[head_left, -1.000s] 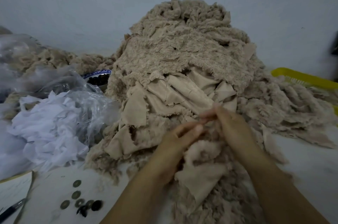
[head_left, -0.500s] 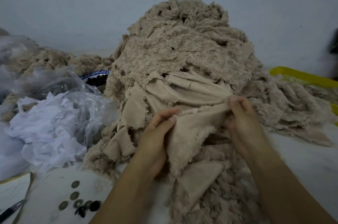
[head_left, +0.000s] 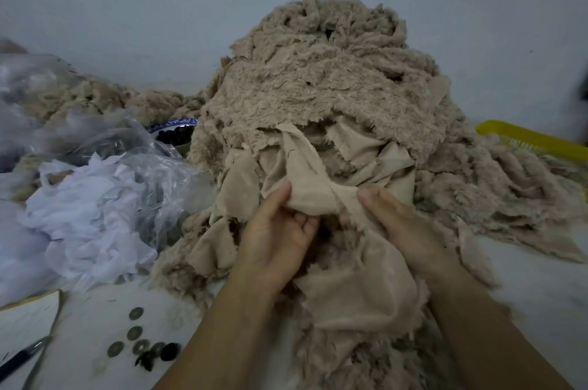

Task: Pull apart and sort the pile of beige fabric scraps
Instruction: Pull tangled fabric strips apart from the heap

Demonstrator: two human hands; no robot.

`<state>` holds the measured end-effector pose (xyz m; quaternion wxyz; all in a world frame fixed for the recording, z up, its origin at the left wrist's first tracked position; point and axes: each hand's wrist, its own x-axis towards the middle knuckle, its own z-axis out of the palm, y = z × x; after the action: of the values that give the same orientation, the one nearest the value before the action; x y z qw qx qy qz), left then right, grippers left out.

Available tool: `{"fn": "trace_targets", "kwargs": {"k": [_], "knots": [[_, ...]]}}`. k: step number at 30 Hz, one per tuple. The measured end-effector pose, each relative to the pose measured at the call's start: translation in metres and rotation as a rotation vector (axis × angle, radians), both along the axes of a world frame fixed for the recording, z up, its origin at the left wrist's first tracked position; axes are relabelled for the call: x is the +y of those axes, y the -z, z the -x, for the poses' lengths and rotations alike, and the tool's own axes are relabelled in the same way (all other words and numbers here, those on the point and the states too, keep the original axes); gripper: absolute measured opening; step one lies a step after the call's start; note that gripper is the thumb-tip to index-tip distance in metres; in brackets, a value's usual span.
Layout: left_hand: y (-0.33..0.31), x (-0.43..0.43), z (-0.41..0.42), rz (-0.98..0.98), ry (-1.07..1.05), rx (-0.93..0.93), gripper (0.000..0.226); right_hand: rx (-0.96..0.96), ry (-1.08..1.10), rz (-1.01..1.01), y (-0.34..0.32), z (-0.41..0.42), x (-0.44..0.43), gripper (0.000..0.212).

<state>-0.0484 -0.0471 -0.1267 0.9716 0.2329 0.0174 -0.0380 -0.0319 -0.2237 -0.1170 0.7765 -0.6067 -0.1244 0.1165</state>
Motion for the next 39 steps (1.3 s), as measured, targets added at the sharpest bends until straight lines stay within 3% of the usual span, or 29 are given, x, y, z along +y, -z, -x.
{"fn": "trace_targets", "kwargs": {"k": [5, 9, 14, 16, 18, 20, 22, 23, 25, 27, 29, 31, 34, 36, 39], "knots": [[-0.006, 0.023, -0.002, 0.097, -0.15, 0.037, 0.04, 0.0, 0.278, 0.087, 0.003, -0.014, -0.011, 0.025], [-0.008, 0.045, 0.002, 0.15, -0.17, 0.092, 0.03, 0.259, 0.444, -0.302, 0.0, -0.02, -0.036, 0.036], [-0.006, 0.033, 0.004, 0.187, -0.192, 0.075, 0.034, 0.278, 0.476, -0.417, 0.001, -0.017, -0.036, 0.046], [-0.005, 0.031, 0.001, 0.183, -0.303, 0.053, 0.036, 0.279, 0.461, -0.473, 0.001, -0.018, -0.034, 0.041], [-0.004, 0.031, -0.001, -0.035, -0.466, 0.054, 0.03, 0.295, 0.453, -0.511, 0.001, -0.018, -0.035, 0.034], [-0.005, 0.026, 0.003, -0.609, -0.557, 0.123, 0.03, 0.269, 0.422, -0.548, 0.003, -0.019, -0.036, 0.035], [-0.003, 0.016, 0.01, -1.168, -0.532, 0.107, 0.045, 0.238, 0.308, -0.593, -0.001, -0.015, -0.032, 0.026], [-0.001, 0.01, 0.012, -1.305, -0.47, 0.052, 0.054, 0.241, 0.24, -0.619, -0.004, -0.011, -0.029, 0.014], [0.003, -0.002, 0.013, -1.382, -0.286, 0.003, 0.069, 0.233, 0.1, -0.646, -0.006, -0.007, -0.028, 0.039], [0.001, -0.014, 0.011, -1.253, -0.089, 0.046, 0.071, 0.244, -0.018, -0.638, -0.005, -0.004, -0.025, 0.056], [-0.004, -0.022, 0.007, -0.922, 0.053, 0.064, 0.061, 0.252, -0.137, -0.582, -0.004, 0.0, -0.02, 0.052], [-0.009, -0.026, 0.0, -0.51, 0.163, 0.03, 0.064, 0.262, -0.17, -0.467, -0.003, 0.005, -0.012, 0.05], [-0.023, -0.021, -0.016, -0.011, 0.083, 0.093, 0.065, 0.225, -0.268, -0.317, 0.0, 0.013, -0.01, 0.048], [-0.031, -0.016, -0.025, 0.225, -0.024, 0.145, 0.046, 0.187, -0.297, -0.244, -0.002, 0.017, -0.011, 0.045], [-0.033, -0.009, -0.028, 0.247, -0.111, 0.165, 0.016, 0.308, -0.186, -0.392, -0.005, 0.008, -0.013, 0.029]]}}
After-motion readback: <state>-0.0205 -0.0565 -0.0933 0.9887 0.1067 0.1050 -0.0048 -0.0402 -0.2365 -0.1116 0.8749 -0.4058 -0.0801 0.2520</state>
